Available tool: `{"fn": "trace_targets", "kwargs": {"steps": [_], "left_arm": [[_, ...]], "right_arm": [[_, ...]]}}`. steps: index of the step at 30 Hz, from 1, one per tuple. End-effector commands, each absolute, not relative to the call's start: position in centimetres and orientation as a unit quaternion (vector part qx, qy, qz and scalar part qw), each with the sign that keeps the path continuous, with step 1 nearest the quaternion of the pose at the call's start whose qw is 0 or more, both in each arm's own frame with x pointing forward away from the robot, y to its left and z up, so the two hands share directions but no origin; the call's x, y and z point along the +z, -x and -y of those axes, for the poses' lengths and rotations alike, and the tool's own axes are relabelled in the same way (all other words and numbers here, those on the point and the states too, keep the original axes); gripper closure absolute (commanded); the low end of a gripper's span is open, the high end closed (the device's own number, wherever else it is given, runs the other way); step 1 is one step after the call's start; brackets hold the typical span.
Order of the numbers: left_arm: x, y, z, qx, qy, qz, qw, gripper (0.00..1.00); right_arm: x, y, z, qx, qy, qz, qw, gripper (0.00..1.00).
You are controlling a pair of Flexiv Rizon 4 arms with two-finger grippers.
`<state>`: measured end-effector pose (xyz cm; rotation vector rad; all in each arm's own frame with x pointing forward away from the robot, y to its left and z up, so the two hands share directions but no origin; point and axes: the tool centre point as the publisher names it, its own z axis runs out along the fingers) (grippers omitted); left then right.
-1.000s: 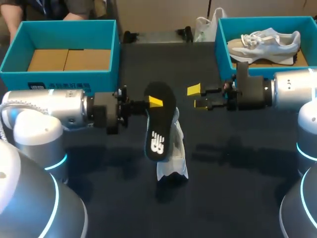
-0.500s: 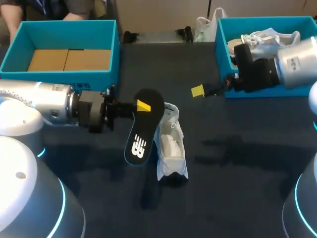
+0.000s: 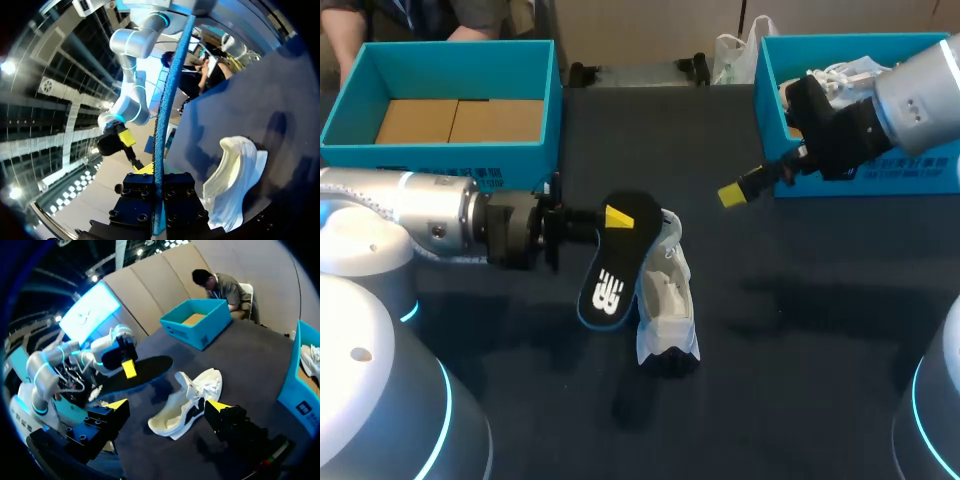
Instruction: Take the shoe out of the shoebox, open the shoe tongue, remove and reinsert the insole, then place the shoe into the shoebox
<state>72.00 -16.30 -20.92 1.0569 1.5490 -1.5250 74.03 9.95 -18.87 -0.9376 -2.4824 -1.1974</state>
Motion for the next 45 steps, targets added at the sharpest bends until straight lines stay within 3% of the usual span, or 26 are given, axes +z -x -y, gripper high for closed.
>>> {"fn": "trace_targets", "kwargs": {"steps": [1, 11, 22, 33, 45], "left_arm": [[-21.0, -68.9, 16.3, -0.554, -0.375, -0.645, 0.370, 1.00], [-21.0, -68.0, 16.4, -0.537, -0.385, -0.650, 0.375, 1.00], [-22.7, -65.7, 16.5, -0.630, -0.295, -0.682, 0.226, 1.00], [-22.9, -65.2, 17.0, -0.605, -0.314, -0.689, 0.243, 1.00], [-24.2, -64.8, 18.4, -0.634, -0.271, -0.699, 0.189, 1.00]], "right_arm": [[-18.1, -72.9, -8.7, -0.369, 0.269, 0.885, 0.092, 0.00], [-18.1, -72.9, -8.7, -0.369, 0.269, 0.885, 0.092, 0.00], [-23.9, -70.2, -8.9, -0.336, 0.222, 0.913, 0.062, 0.00], [-24.3, -70.1, -8.9, -0.329, 0.225, 0.915, 0.065, 0.00], [-30.6, -70.4, -10.0, -0.248, 0.146, 0.955, 0.072, 0.00]]}}
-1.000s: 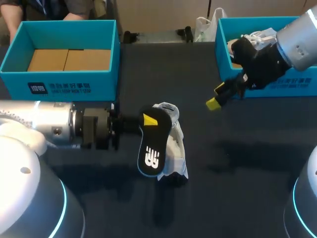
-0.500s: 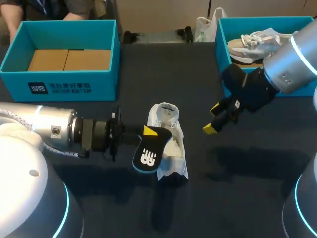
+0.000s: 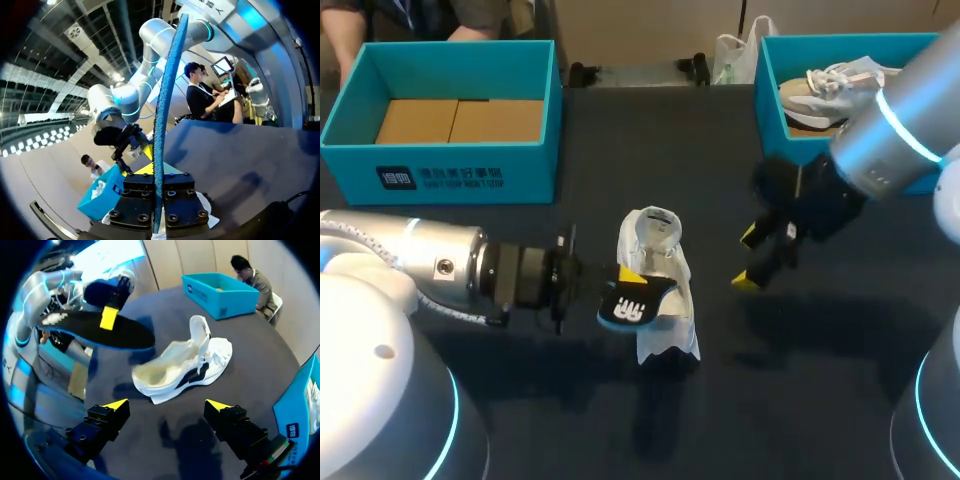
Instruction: Take the shoe out of the shoebox, open the shoe tongue, remove and reinsert the insole, then place the shoe into the shoebox
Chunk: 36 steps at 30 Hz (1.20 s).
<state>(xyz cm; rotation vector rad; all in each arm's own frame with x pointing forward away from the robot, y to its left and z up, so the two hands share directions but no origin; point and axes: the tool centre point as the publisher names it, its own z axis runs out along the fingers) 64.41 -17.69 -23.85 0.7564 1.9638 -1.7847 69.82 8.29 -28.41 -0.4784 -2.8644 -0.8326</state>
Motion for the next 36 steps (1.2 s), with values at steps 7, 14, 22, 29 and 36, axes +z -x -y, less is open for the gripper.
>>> {"fn": "trace_targets", "kwargs": {"steps": [7, 14, 22, 29, 36], "left_arm": [[-24.2, -64.8, 18.4, -0.634, -0.271, -0.699, 0.189, 1.00], [-24.8, -64.8, 19.4, -0.641, -0.273, -0.693, 0.186, 1.00], [-25.2, -64.6, 20.1, -0.634, -0.274, -0.702, 0.173, 1.00], [-25.2, -64.6, 20.1, -0.634, -0.274, -0.702, 0.173, 1.00], [-26.1, -64.5, 20.3, -0.630, -0.272, -0.707, 0.169, 1.00]], "right_arm": [[-30.6, -70.4, -10.0, -0.248, 0.146, 0.955, 0.072, 0.00], [-32.1, -71.1, -10.8, -0.218, 0.126, 0.965, 0.069, 0.00], [-33.6, -70.4, -12.1, -0.188, 0.082, 0.977, 0.054, 0.00], [-33.5, -70.1, -12.3, -0.186, 0.074, 0.978, 0.055, 0.00], [-33.9, -69.9, -13.1, -0.167, 0.064, 0.983, 0.046, 0.00]]}}
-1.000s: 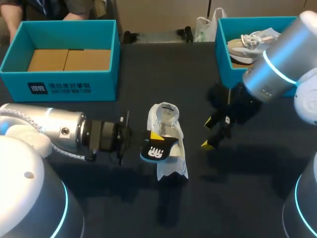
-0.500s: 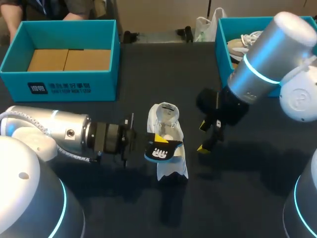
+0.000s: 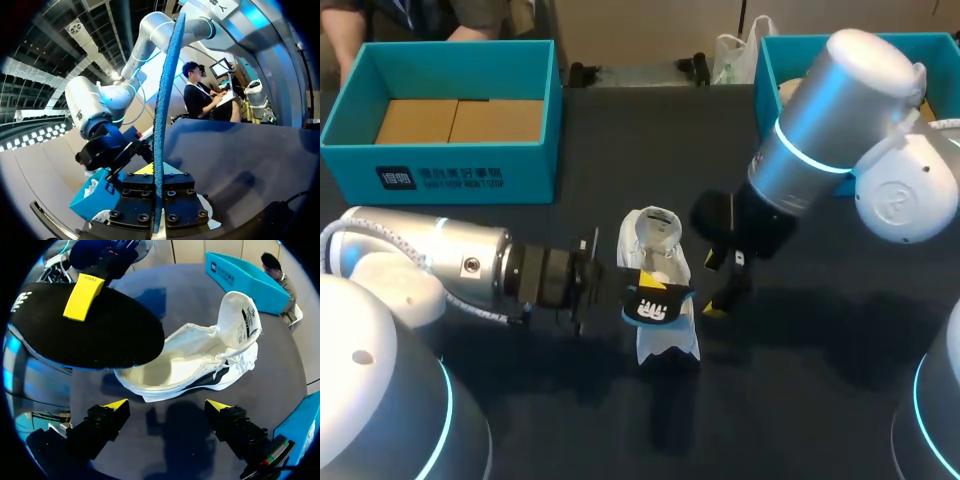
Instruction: Take the shoe out of the shoebox, open the shoe tongue, remove and reinsert the insole, then place the shoe into the shoebox
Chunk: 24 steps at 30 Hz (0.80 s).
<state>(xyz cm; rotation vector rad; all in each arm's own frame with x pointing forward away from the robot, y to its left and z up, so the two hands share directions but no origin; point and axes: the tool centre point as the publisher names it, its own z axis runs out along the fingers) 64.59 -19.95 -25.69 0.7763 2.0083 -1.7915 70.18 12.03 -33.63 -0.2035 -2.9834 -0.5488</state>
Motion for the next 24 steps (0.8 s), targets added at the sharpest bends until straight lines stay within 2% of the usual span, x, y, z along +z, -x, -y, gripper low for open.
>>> {"fn": "trace_targets", "kwargs": {"steps": [1, 24], "left_arm": [[-26.2, -64.4, 20.3, -0.630, -0.271, -0.708, 0.169, 1.00], [-26.8, -63.4, 20.7, -0.632, -0.259, -0.710, 0.170, 1.00]], "right_arm": [[-34.2, -69.9, -13.3, -0.167, 0.058, 0.983, 0.045, 0.00], [-34.7, -69.3, -14.1, -0.146, 0.016, 0.989, 0.029, 0.00]]}}
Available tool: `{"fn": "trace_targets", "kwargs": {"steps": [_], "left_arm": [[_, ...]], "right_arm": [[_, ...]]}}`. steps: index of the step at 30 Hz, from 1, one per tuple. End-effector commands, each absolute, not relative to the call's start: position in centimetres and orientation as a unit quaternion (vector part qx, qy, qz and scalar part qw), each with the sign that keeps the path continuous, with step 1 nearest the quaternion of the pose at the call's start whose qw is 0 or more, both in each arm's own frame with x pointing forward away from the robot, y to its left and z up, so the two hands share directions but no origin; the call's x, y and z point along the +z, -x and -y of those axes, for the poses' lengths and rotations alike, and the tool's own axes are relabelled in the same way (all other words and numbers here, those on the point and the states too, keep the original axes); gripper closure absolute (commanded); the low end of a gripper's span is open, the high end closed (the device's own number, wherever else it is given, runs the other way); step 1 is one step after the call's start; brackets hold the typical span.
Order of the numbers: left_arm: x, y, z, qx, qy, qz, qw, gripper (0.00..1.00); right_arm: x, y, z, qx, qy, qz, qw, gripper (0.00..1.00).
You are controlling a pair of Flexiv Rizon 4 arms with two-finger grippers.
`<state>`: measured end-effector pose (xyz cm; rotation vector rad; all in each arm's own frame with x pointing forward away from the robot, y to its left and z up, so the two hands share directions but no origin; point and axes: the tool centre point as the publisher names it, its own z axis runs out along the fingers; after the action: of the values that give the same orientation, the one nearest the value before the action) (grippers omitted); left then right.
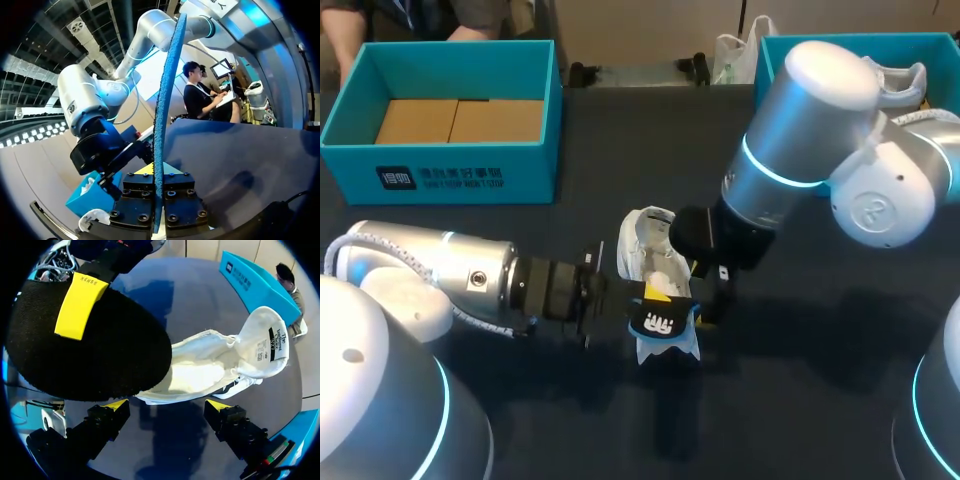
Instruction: Take the shoe out of the shoebox, open the shoe tongue, remove and reinsert the insole, then place the shoe into the shoebox
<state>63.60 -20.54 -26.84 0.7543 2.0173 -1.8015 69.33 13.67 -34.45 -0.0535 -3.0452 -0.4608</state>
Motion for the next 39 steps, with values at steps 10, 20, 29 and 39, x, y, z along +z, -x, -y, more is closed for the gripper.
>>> {"fn": "trace_targets", "kwargs": {"steps": [10, 20, 29, 39], "left_arm": [[-26.9, -63.4, 20.8, -0.636, -0.243, -0.714, 0.163, 1.00], [-26.7, -63.5, 21.3, -0.646, -0.235, -0.708, 0.162, 1.00], [-27.6, -64.4, 22.2, -0.656, -0.229, -0.703, 0.155, 1.00], [-27.8, -65.0, 22.8, -0.660, -0.221, -0.701, 0.156, 1.00]], "right_arm": [[-34.5, -69.1, -14.0, -0.150, 0.018, 0.988, 0.022, 0.00], [-34.5, -69.1, -14.0, -0.150, 0.018, 0.988, 0.022, 0.00], [-34.5, -69.1, -14.0, -0.150, 0.018, 0.988, 0.022, 0.00], [-34.5, -69.1, -14.0, -0.150, 0.018, 0.988, 0.022, 0.00]]}}
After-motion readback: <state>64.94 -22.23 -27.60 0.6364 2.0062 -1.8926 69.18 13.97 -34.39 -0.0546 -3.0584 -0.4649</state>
